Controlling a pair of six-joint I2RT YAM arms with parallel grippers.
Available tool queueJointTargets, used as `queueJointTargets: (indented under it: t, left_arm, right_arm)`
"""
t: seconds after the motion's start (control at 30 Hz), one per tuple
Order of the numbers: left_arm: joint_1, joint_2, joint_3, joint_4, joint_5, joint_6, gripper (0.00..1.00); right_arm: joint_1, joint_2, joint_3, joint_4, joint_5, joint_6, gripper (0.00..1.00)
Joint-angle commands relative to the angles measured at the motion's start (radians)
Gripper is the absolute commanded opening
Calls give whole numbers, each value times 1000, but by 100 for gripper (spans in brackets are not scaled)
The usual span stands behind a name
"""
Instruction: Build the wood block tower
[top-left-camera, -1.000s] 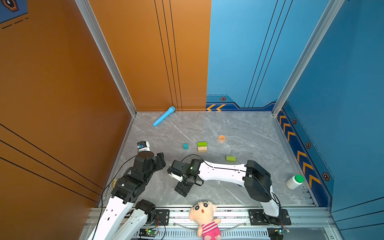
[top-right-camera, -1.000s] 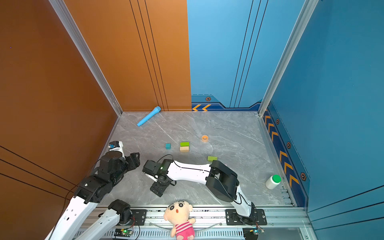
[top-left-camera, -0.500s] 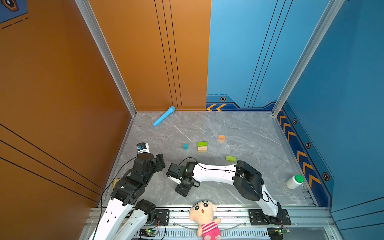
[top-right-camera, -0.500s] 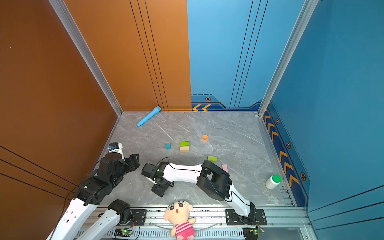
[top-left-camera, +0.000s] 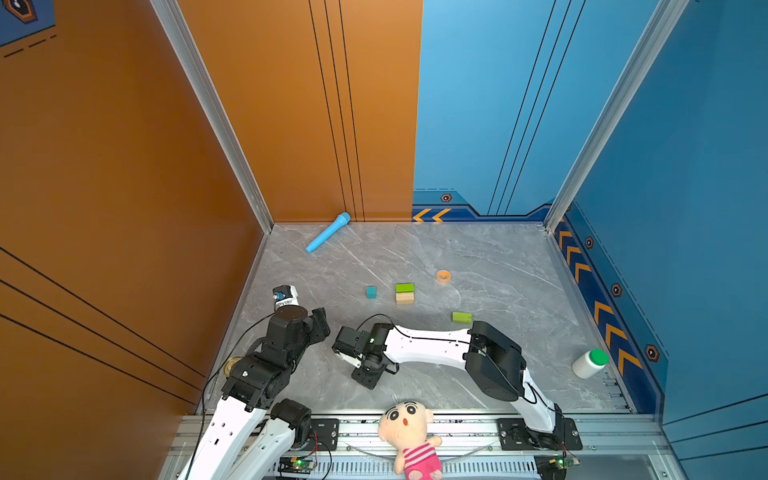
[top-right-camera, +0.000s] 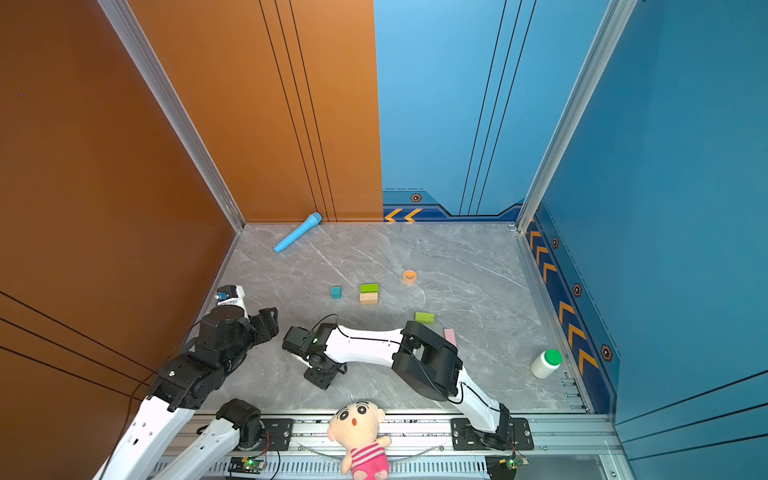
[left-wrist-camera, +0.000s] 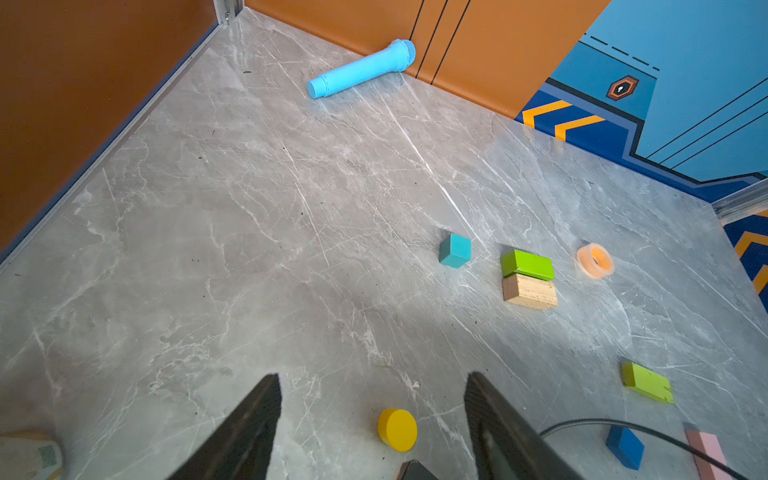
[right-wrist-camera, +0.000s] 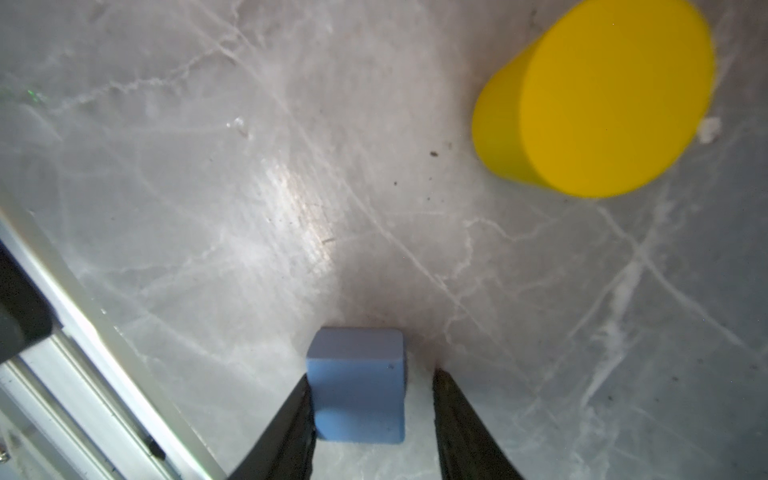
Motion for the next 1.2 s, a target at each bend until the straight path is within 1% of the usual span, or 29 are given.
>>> queueJointTargets:
  t: [0.0, 0.3, 0.43, 0.6, 0.67, 0.8, 0.97, 1.07, 1.17]
  left_arm:
    - [3, -4, -14, -14, -21, -3, 72]
    - [6, 6, -11, -14, -24, -1, 71]
    - [6, 15, -7, -11, -25, 0, 71]
    - [6, 25, -2, -8, -22, -1, 71]
    - [6, 26, 3, -8, -20, -1, 71]
    - [6, 35, 11, 0, -25, 1, 71]
    - [9, 76, 32, 27, -24, 13, 71]
    - [15, 114, 45, 50, -16, 22, 71]
    - [25, 156, 55, 88, -3, 28, 71]
  right_arm:
    - [-3, 22, 8, -13, 33, 13, 44]
    - [-36, -33, -44, -2, 69, 49, 34]
    - [-46, -67, -59, 1, 81, 71, 31]
    - [-57, -106, -71, -3, 93, 97, 31]
    - [-57, -108, -65, -13, 103, 113, 30]
    - [-67, -160, -54, -43, 137, 149, 30]
    - [-106, -180, -22, -96, 166, 206, 30]
    - [-136, -173, 19, -129, 206, 241, 30]
    - [-179, -147, 94, -175, 238, 288, 29]
